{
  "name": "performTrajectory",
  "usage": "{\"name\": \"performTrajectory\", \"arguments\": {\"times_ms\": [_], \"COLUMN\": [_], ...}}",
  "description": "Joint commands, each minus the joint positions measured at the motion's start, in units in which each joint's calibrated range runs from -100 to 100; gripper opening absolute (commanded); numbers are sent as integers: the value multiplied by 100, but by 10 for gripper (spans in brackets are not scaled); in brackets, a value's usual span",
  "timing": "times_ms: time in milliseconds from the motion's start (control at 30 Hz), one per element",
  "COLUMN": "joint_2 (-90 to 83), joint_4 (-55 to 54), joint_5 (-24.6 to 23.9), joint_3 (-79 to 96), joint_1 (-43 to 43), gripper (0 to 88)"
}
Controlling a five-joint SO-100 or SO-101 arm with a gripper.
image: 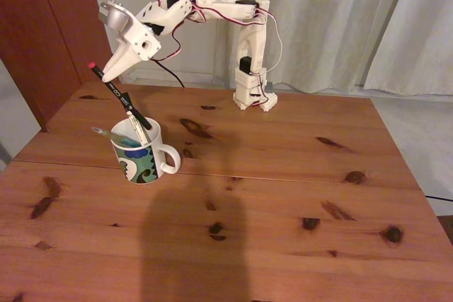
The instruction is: Clean up the desk and place the pens and markers into the cup
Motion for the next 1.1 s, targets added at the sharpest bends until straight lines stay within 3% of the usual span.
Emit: {"name": "performTrajectory", "arguments": {"times_ms": [0,233,567,733,900,1067], "joint_2": [-43,-43,-126,-780,-1864,-2956], "joint_4": [-171,-171,-94,-94,-85,-85], "joint_5": [40,40,14,24,30,30], "joint_3": [-58,-58,158,790,1962,3161], "joint_1": [-69,-69,-69,-77,-214,-407], "gripper": [16,147,152,137,0,9]}}
